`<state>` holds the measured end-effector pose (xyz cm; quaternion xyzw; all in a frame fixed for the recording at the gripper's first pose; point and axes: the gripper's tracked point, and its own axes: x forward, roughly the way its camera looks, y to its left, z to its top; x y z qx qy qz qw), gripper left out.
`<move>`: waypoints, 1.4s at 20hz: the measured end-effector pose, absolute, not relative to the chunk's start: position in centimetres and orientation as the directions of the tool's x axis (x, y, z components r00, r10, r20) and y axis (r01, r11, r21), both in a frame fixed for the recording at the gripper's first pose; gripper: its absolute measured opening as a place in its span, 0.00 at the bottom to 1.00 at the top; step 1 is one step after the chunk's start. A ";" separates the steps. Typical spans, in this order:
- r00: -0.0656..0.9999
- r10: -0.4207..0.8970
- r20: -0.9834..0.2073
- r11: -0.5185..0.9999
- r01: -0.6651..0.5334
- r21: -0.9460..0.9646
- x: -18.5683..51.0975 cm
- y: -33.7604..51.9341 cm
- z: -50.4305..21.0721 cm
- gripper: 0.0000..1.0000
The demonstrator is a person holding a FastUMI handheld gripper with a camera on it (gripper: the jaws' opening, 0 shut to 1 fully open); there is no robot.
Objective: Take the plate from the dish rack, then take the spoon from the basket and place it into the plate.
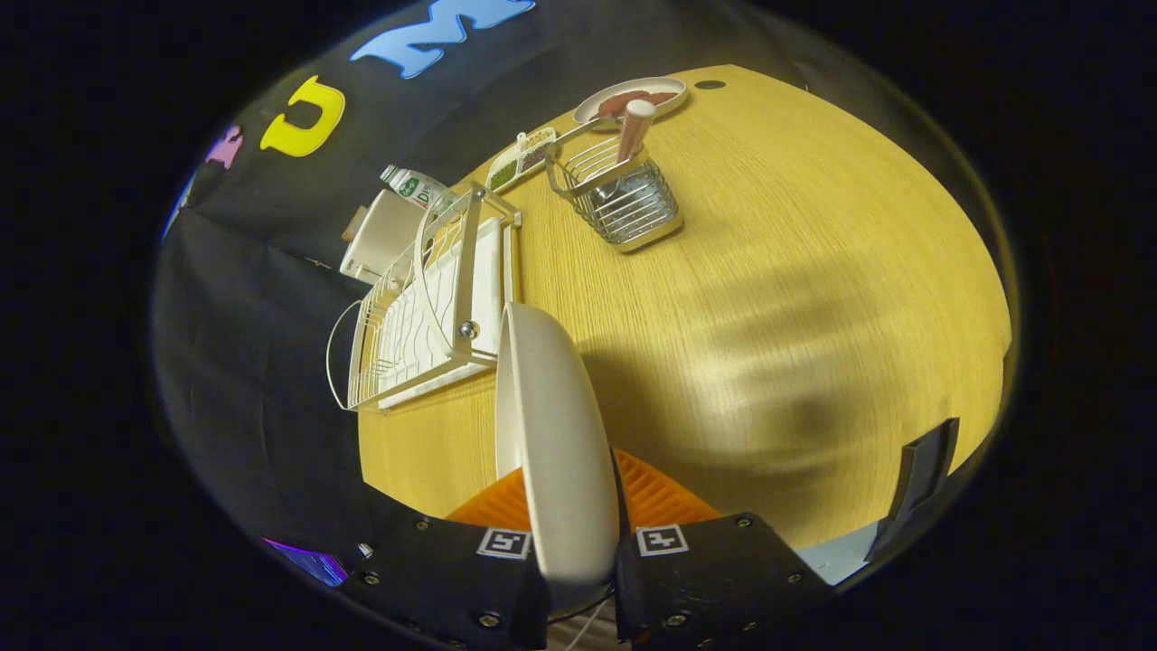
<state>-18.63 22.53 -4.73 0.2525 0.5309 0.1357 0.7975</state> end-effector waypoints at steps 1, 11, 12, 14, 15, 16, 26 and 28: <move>0.406 0.491 -0.771 0.834 0.038 0.551 -18.7 22.4 -5.2 0.28; 0.417 0.454 -0.787 0.873 -0.033 0.486 -17.7 18.9 -8.5 0.45; 0.423 0.420 -0.803 0.898 -0.065 0.435 -17.5 18.1 -8.5 0.49; 0.452 0.370 -0.811 0.926 -0.106 0.363 -17.2 16.7 -7.9 0.54; 0.484 0.347 -0.803 0.935 -0.113 0.336 -16.8 16.1 -7.3 0.61; 0.525 0.318 -0.789 0.945 -0.111 0.307 -16.2 15.4 -6.3 0.69; 0.879 0.191 -0.438 0.978 -0.132 0.163 -11.3 11.0 6.3 0.69; 0.932 0.178 -0.317 0.980 -0.138 0.144 -9.8 10.5 9.1 0.69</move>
